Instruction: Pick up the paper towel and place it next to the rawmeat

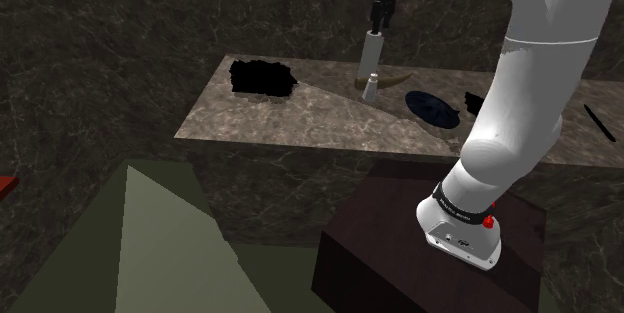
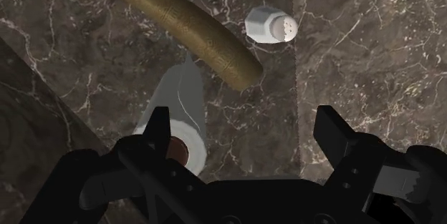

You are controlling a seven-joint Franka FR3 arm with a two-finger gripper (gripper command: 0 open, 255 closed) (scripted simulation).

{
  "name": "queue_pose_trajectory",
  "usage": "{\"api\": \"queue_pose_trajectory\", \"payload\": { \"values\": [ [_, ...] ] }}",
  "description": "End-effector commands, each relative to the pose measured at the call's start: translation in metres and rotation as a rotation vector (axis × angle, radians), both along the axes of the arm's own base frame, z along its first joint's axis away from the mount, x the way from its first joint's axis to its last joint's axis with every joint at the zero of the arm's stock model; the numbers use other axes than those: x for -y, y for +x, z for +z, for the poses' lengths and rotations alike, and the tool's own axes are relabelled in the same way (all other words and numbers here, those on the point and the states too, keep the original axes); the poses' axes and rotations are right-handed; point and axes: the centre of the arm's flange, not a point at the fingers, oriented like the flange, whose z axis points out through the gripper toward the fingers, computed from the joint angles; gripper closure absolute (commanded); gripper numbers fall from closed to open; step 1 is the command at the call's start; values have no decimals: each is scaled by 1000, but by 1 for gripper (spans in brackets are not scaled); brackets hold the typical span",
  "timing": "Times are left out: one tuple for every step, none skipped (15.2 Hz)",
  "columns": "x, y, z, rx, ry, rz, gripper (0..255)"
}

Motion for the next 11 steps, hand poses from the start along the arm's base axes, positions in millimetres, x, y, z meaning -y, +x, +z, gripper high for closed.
{"api": "queue_pose_trajectory", "payload": {
  "values": [
    [27, 12, -8, -3, 2, -1, 0],
    [39, 17, -12, -5, 3, -3, 0],
    [51, 22, -16, -7, 4, -4, 0],
    [52, 23, -17, -7, 4, -4, 0],
    [52, 22, -22, -7, 4, -4, 0],
    [51, 21, -27, -7, 4, -4, 0],
    [51, 21, -32, -7, 4, -4, 0],
    [51, 20, -38, -7, 4, -4, 0],
    [50, 20, -43, -7, 4, -4, 0],
    [50, 19, -48, -7, 4, -4, 0],
    [49, 18, -56, -7, 4, -4, 0]
  ]
}}
